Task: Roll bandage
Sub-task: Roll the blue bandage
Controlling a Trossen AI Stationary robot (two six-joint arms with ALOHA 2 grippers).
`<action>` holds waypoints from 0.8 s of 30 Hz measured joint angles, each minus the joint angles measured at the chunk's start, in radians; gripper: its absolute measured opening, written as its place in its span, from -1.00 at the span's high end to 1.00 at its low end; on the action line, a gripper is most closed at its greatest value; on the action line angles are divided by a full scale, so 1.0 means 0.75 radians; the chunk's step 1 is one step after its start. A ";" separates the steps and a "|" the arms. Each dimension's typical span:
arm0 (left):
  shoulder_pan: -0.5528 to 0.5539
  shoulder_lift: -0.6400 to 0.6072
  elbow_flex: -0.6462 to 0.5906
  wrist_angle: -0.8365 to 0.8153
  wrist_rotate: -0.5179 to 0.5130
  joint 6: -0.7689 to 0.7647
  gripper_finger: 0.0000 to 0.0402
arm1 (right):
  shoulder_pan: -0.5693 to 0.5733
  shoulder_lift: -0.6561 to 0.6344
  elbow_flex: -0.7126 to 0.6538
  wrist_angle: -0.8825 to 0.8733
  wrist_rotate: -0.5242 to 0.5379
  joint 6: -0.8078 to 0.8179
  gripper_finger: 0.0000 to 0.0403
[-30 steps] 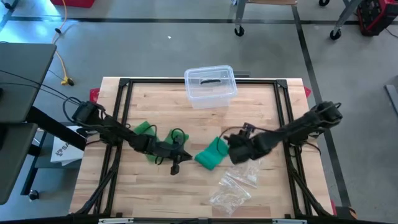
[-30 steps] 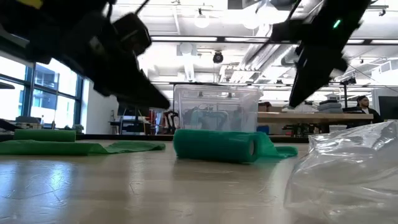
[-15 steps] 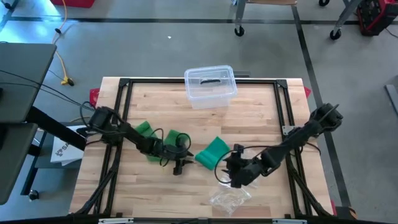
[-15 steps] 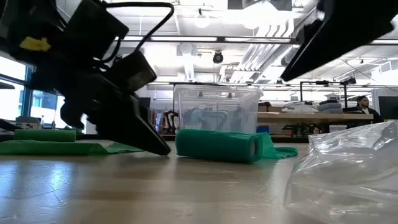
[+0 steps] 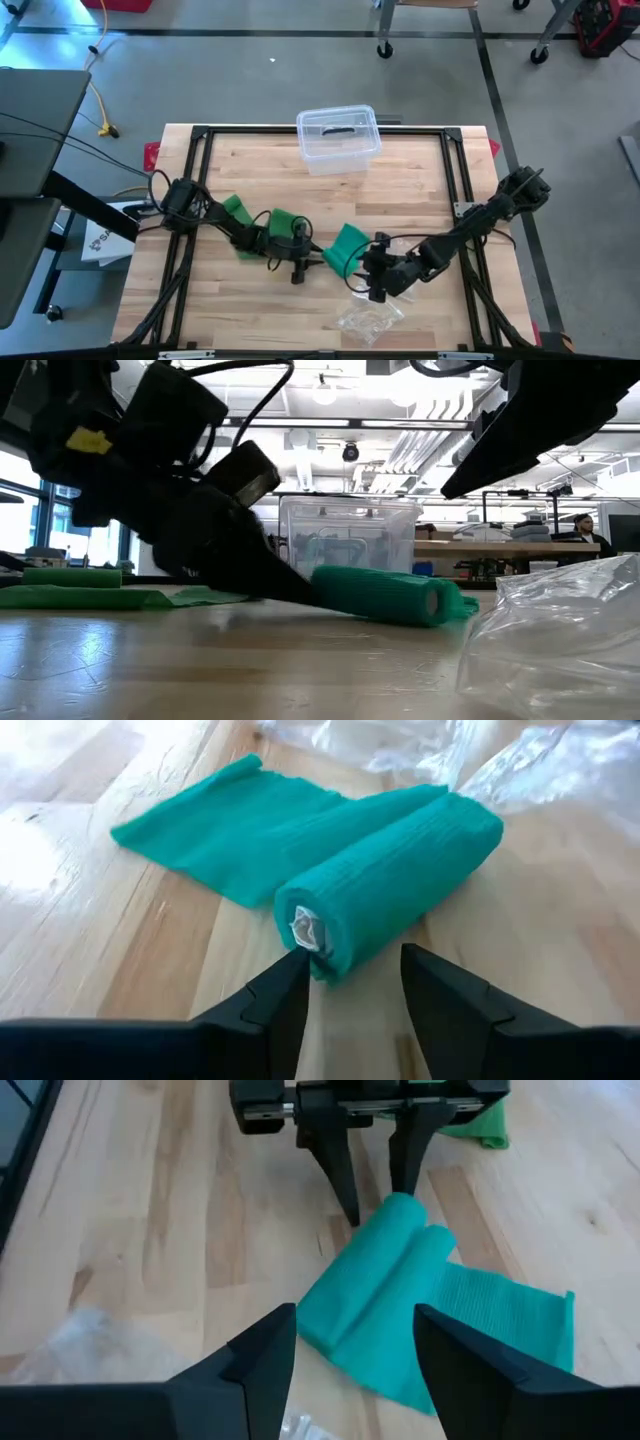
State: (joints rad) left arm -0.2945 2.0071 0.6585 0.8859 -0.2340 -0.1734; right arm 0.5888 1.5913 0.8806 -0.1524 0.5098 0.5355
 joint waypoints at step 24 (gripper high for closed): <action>-0.048 -0.003 0.011 0.027 0.107 -0.077 0.23 | -0.079 0.288 0.090 0.065 0.050 -0.362 0.21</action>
State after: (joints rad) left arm -0.3302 2.0046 0.6670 0.9063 -0.1537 -0.2310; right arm 0.5297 1.8072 0.9478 -0.1039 0.5472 0.2641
